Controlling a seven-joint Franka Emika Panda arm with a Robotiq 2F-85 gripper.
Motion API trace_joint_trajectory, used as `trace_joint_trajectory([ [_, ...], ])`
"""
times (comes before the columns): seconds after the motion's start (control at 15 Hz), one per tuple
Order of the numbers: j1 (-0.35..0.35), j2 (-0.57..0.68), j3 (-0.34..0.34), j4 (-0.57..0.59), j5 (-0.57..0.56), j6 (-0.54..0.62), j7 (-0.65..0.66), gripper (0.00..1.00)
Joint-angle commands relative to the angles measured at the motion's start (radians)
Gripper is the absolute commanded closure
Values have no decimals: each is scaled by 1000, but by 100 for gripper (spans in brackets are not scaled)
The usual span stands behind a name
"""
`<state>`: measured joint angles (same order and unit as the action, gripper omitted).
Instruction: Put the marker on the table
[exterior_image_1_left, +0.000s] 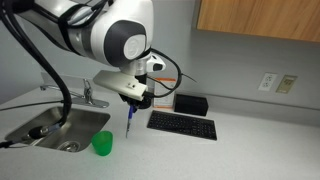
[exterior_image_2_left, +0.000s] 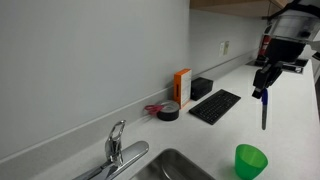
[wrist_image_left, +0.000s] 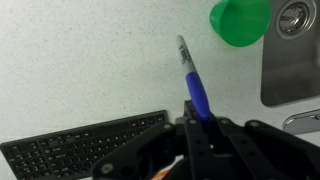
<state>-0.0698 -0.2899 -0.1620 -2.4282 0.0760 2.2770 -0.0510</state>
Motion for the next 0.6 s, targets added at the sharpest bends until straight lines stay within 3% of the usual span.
trace_joint_trajectory([
  [0.0,-12,1,12,2,5,-3,-3,96],
  [0.2,-12,1,12,2,6,-3,-3,99],
  [0.53,-25,167,16,91,-16,16,63,99],
])
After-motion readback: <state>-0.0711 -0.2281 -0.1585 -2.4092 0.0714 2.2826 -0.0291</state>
